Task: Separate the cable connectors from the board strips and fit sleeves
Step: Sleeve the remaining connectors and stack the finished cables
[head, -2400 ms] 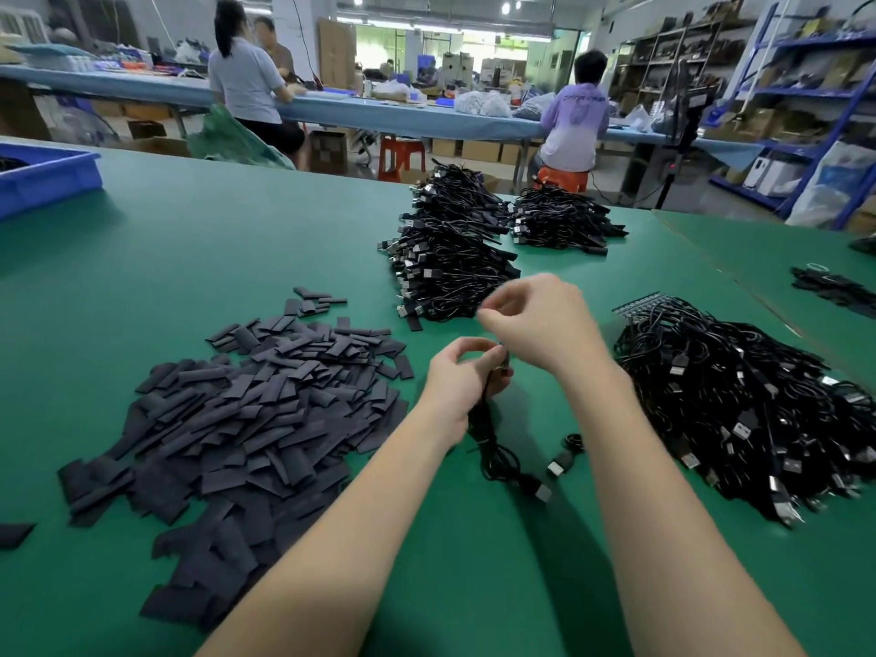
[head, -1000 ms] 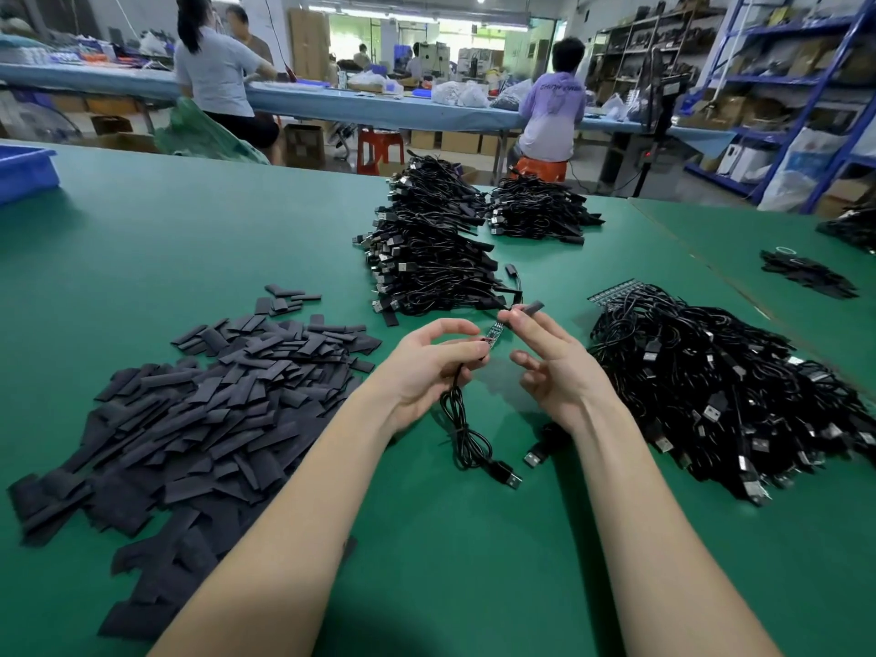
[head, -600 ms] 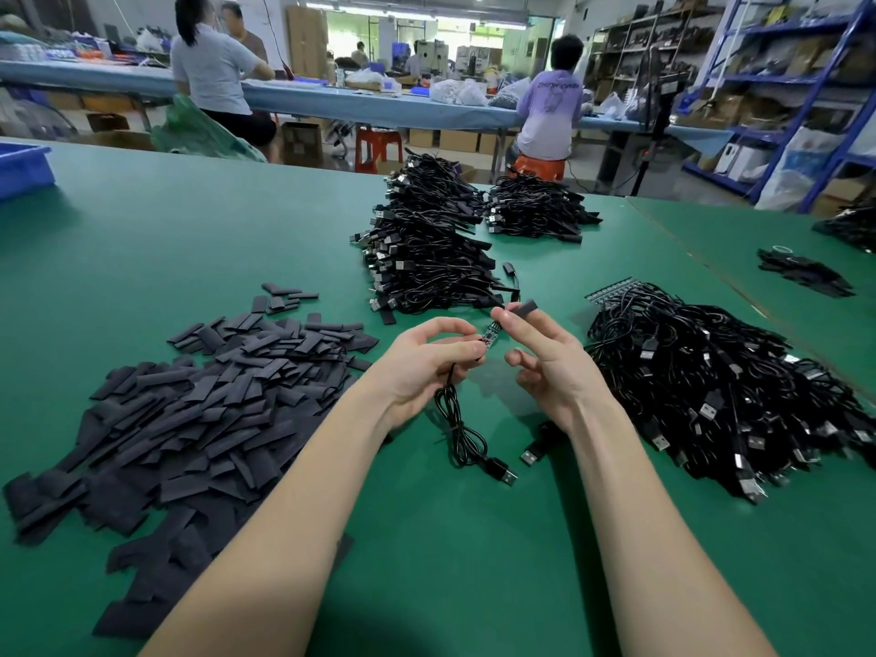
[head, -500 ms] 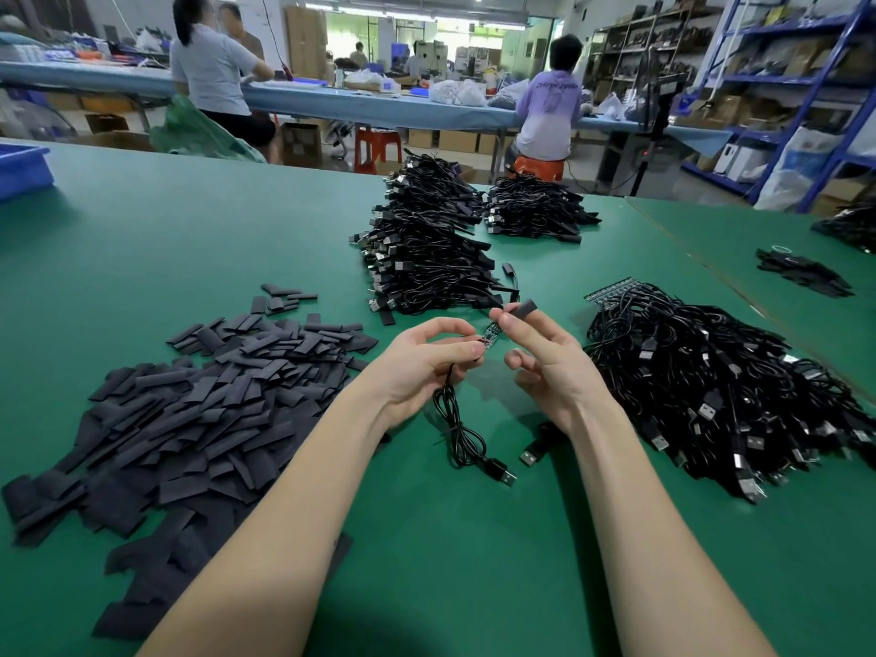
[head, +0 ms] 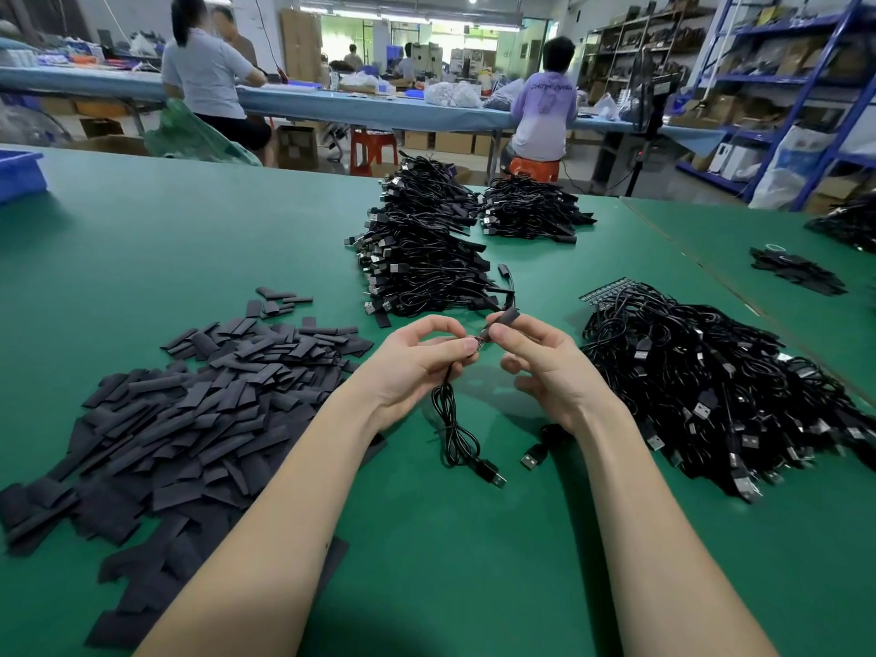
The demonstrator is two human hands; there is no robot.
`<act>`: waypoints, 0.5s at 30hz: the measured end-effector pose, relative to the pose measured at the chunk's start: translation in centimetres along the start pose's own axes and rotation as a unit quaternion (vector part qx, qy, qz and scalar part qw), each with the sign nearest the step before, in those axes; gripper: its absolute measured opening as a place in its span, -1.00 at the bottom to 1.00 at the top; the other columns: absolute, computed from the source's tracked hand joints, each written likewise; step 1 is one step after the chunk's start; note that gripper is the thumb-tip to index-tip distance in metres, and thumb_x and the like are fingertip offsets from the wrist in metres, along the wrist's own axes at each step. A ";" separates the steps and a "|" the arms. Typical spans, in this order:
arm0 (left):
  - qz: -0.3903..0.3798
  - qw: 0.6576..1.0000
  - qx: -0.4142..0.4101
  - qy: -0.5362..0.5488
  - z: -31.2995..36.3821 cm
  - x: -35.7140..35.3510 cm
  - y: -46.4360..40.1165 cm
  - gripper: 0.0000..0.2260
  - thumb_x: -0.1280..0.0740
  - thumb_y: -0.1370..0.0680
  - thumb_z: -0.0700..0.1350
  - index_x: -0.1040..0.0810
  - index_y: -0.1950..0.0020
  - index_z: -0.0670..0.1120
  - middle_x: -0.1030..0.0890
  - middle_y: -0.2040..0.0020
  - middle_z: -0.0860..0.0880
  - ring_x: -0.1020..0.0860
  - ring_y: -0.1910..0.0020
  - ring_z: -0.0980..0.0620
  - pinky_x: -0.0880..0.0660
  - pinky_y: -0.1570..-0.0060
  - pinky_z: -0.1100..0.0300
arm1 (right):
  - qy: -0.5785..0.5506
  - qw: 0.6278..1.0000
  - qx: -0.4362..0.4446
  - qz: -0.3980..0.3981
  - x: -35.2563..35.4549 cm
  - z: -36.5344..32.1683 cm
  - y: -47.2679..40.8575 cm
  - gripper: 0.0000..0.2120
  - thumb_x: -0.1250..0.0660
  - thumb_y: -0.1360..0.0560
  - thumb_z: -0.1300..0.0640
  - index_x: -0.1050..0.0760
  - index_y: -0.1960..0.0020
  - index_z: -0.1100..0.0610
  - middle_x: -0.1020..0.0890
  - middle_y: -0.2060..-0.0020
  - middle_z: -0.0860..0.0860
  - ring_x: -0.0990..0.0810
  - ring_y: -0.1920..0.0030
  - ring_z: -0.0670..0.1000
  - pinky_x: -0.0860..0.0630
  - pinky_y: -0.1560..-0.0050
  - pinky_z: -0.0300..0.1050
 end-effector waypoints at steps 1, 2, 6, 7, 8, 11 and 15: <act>0.000 1.000 -0.013 -0.018 0.1 -0.1 0.0 -0.87 -0.43 -0.52 -0.33 -0.56 0.03 -0.15 -0.66 0.19 -0.09 -0.62 0.22 0.07 -0.56 0.17 0.33 | 0.009 1.000 0.001 0.018 0.2 -0.1 0.0 -0.66 -0.63 -0.23 -0.17 -0.73 0.04 -0.11 -0.67 0.10 -0.18 -0.43 0.35 -0.16 -0.29 0.44 -0.38; 0.000 0.999 -0.025 -0.040 0.1 -0.1 0.1 -0.88 -0.45 -0.51 -0.33 -0.59 0.02 -0.16 -0.67 0.18 -0.10 -0.63 0.21 0.05 -0.58 0.13 0.31 | 0.016 0.999 0.001 0.033 0.3 -0.1 0.0 -0.65 -0.65 -0.22 -0.18 -0.73 0.05 -0.11 -0.66 0.14 -0.18 -0.41 0.34 -0.14 -0.28 0.44 -0.38; 0.044 0.984 -0.090 -0.148 0.2 0.0 0.2 -0.87 -0.51 -0.46 -0.33 -0.67 0.05 -0.17 -0.72 0.19 -0.09 -0.66 0.25 0.07 -0.57 0.16 0.30 | 0.021 0.997 -0.004 0.073 0.3 0.2 0.1 -0.59 -0.62 -0.16 -0.22 -0.74 0.05 -0.09 -0.67 0.11 -0.15 -0.34 0.31 -0.10 -0.22 0.42 -0.32; 0.057 0.977 -0.112 -0.172 0.3 0.0 0.2 -0.88 -0.53 -0.45 -0.32 -0.68 0.07 -0.16 -0.73 0.20 -0.10 -0.67 0.25 0.07 -0.56 0.16 0.31 | 0.019 0.996 -0.005 0.081 0.2 0.2 0.1 -0.59 -0.62 -0.16 -0.22 -0.74 0.05 -0.08 -0.68 0.10 -0.15 -0.34 0.30 -0.10 -0.21 0.41 -0.31; 0.065 0.970 -0.132 -0.196 0.3 0.0 0.2 -0.88 -0.54 -0.44 -0.31 -0.70 0.08 -0.15 -0.73 0.20 -0.10 -0.68 0.25 0.07 -0.56 0.16 0.31 | 0.017 0.996 -0.007 0.088 0.2 0.3 0.1 -0.61 -0.62 -0.18 -0.21 -0.75 0.05 -0.08 -0.68 0.10 -0.15 -0.33 0.30 -0.10 -0.19 0.40 -0.29; 0.074 0.950 -0.175 -0.246 0.4 0.1 0.2 -0.90 -0.56 -0.44 -0.27 -0.74 0.09 -0.13 -0.74 0.21 -0.09 -0.69 0.23 0.04 -0.57 0.12 0.29 | 0.007 0.996 -0.007 0.089 0.2 0.4 0.0 -0.67 -0.61 -0.23 -0.17 -0.75 0.06 -0.07 -0.69 0.10 -0.14 -0.29 0.35 -0.10 -0.15 0.41 -0.28; 0.079 0.938 -0.200 -0.273 0.4 0.0 0.1 -0.92 -0.57 -0.44 -0.23 -0.75 0.09 -0.13 -0.74 0.22 -0.07 -0.70 0.21 -0.01 -0.63 0.08 0.22 | -0.003 0.996 -0.006 0.085 0.0 0.8 -0.1 -0.64 -0.63 -0.22 -0.16 -0.74 0.04 -0.05 -0.65 0.17 -0.15 -0.29 0.41 -0.12 -0.18 0.49 -0.32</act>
Point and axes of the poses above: each hand's wrist, its own y-axis away from the middle knuckle, its own x-axis out of the back of the hand, z = x × y, the point moved 2 cm from there along -y, towards the middle knuckle
